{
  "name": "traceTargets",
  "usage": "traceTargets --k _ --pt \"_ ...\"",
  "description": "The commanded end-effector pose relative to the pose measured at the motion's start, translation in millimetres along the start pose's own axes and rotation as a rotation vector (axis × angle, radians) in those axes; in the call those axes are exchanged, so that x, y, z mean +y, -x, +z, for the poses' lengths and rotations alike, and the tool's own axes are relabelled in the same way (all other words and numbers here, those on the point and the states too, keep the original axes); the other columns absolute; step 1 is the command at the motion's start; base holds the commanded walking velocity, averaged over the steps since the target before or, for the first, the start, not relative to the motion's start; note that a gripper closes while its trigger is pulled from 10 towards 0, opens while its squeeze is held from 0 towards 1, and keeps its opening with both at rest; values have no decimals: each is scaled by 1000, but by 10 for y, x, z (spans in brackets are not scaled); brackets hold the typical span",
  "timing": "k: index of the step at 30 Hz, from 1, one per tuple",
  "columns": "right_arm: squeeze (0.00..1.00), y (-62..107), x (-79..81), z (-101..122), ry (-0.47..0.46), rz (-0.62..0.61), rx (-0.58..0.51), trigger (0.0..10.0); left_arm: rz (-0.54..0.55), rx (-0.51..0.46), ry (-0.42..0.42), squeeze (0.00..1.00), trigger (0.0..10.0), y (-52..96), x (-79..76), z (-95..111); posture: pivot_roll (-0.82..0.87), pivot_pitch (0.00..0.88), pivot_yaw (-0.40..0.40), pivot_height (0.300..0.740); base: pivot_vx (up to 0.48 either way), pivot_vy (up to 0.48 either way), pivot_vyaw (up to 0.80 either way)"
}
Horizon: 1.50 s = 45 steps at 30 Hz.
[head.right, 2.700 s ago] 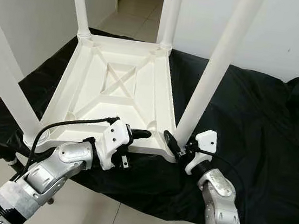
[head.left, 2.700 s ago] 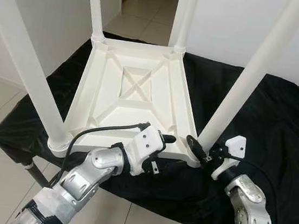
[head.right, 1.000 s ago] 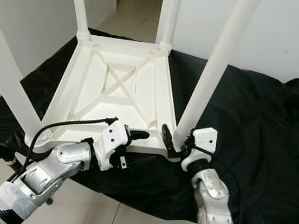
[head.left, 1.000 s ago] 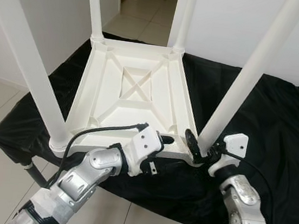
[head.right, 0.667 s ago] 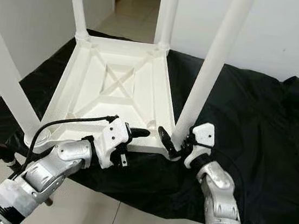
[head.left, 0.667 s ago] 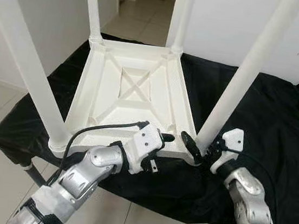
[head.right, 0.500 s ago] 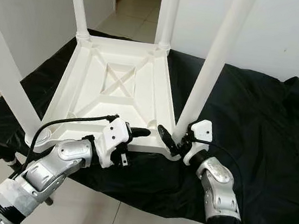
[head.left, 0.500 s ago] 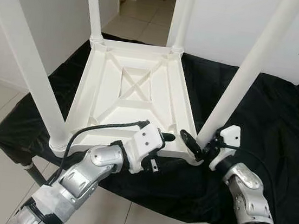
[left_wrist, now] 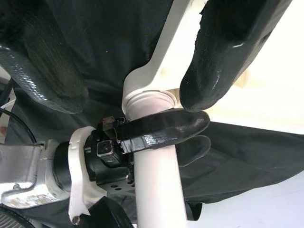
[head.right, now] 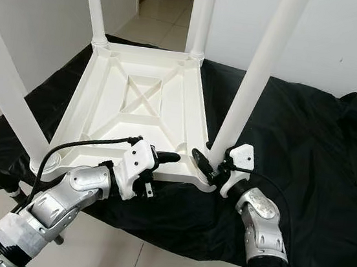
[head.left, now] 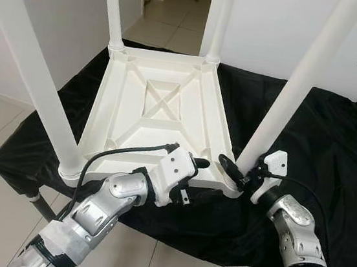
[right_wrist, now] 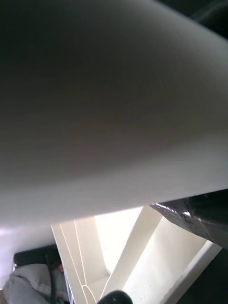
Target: Building children table
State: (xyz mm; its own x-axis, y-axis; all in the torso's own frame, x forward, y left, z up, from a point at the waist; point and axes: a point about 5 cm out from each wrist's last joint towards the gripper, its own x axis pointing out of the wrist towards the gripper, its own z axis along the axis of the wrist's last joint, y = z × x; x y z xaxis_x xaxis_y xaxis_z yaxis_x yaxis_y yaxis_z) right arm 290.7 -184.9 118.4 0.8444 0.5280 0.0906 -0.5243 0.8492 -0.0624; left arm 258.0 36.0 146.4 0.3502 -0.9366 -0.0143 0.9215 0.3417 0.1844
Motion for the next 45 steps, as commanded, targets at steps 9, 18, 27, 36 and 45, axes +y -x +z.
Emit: traceTargets --k 9,18,27,36,45 --pt "0 49 101 -78 33 -257 25 10000 -99 7 8 0 10000 4 -73 -12 -105 0 0 740 0 0 0" --pt "0 54 271 -167 -54 -485 45 10000 -108 16 7 0 10000 0 -94 -34 -109 0 4 740 0 0 0" --pt "0 -69 470 -165 -101 -710 89 10000 -93 -5 14 0 10000 -34 -102 16 -98 0 -9 740 0 0 0" --pt "0 -43 431 -115 -44 -707 67 10000 -96 -17 27 0 10000 -47 -149 22 -100 0 -15 740 0 0 0" --pt "1000 33 400 -38 -75 -627 11 10000 -84 -22 33 0 10000 -62 -160 31 -100 0 -21 740 0 0 0"
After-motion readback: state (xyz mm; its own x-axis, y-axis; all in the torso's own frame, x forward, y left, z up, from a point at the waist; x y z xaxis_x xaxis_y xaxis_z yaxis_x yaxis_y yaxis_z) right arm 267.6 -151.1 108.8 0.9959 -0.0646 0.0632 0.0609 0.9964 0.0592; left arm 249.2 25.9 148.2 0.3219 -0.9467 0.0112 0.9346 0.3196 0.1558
